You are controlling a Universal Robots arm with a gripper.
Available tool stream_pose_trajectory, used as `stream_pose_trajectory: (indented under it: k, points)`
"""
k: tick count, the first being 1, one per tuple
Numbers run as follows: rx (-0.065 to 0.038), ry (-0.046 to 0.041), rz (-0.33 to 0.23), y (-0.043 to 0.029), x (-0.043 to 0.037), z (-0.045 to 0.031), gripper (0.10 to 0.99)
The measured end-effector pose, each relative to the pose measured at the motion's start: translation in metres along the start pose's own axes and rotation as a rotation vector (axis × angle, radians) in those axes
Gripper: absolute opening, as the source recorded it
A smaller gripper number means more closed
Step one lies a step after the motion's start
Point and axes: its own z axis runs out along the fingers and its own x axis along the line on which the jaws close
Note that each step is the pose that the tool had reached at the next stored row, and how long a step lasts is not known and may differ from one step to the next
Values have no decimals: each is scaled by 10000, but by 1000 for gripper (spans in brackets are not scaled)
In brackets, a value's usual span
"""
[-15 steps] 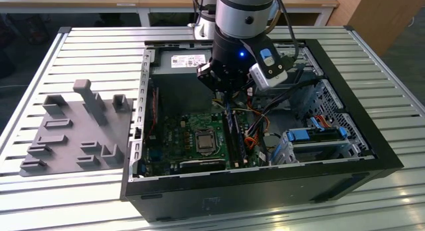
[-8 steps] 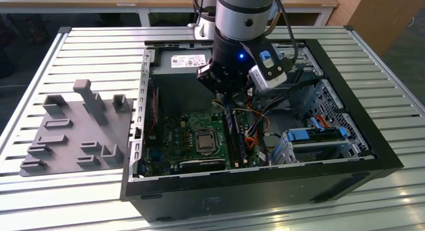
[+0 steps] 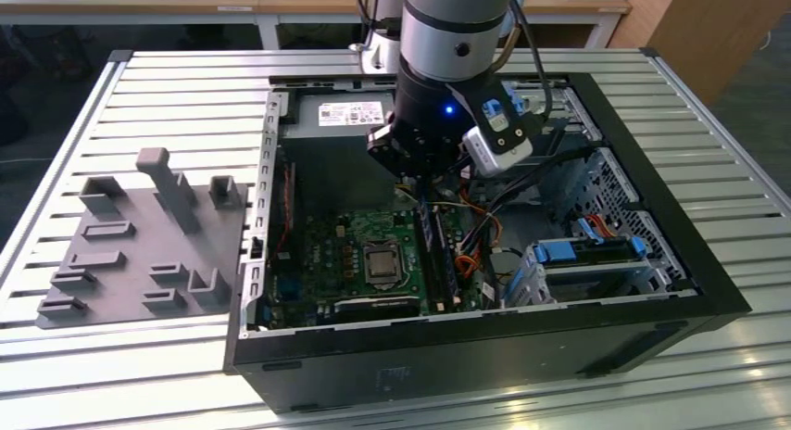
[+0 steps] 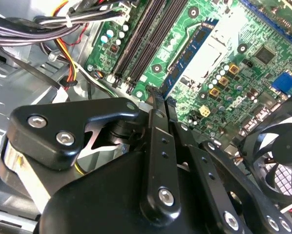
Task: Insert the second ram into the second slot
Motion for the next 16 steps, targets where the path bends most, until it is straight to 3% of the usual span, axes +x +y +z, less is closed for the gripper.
stream_pose_trajectory:
  k: [6,8,16]
  points:
    - [-1,0,-16,-1,0,6,137]
    - [-2,-9,-17,-5,0,64,137]
    - [-2,-8,-17,-12,0,84,137]
